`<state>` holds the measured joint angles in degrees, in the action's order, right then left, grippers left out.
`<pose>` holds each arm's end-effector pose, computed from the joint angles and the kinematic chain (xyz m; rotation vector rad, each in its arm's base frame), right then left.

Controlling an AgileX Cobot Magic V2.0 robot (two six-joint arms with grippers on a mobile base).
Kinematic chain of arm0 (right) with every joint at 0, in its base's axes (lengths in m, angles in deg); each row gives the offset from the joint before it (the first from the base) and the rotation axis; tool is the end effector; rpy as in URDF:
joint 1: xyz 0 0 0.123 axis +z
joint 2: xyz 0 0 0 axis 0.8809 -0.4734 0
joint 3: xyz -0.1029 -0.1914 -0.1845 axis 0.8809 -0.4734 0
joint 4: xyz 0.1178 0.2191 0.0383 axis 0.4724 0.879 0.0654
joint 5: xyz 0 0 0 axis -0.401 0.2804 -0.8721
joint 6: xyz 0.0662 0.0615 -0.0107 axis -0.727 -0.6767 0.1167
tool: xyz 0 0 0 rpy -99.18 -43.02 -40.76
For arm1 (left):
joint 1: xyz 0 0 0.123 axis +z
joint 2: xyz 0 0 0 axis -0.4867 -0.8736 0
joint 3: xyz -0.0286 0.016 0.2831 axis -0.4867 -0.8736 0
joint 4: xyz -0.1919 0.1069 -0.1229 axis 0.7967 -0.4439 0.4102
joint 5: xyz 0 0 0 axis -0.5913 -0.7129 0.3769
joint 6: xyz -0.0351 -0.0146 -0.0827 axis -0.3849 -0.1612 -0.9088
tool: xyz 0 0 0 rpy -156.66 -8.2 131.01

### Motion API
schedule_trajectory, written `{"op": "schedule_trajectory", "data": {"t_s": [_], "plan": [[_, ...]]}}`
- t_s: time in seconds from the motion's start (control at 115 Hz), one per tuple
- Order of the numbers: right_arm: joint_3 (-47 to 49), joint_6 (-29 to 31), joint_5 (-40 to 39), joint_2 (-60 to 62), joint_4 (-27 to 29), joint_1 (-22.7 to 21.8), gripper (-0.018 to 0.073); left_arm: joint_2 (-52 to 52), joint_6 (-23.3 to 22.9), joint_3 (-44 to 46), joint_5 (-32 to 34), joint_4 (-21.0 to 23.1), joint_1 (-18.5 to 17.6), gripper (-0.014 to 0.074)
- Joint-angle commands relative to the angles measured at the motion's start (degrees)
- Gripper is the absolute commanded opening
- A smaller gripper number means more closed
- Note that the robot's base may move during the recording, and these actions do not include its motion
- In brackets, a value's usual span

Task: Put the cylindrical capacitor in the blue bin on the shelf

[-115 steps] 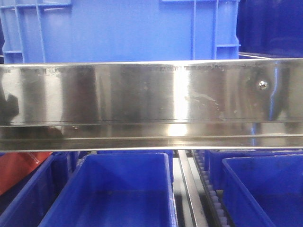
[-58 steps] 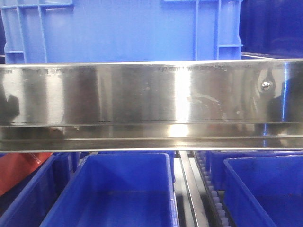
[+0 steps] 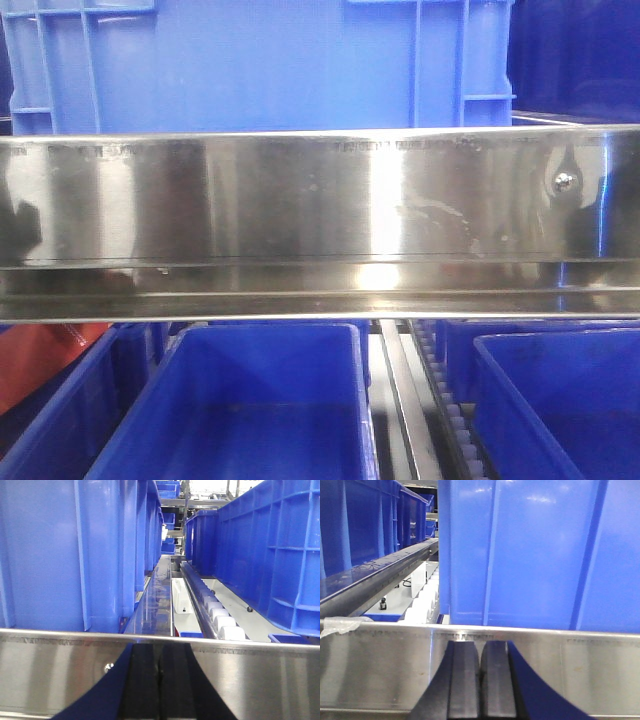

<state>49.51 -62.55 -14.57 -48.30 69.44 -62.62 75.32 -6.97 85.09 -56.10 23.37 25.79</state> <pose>0.0565 0.0008 0.2030 -0.0151 1.6035 -0.0107 0.0569 -0.0031 0.2068 0.0374 1.5515 -0.0519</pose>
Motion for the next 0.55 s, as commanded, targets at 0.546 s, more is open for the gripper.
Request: {"op": "schedule_trajectory", "data": {"t_s": [0.546], "plan": [[-0.1, 0.2, -1.5, 0.2, -0.4, -0.3, -0.0153, 0.3, -0.5, 0.1, 1.4, -0.1, 0.1, -0.0111]]}}
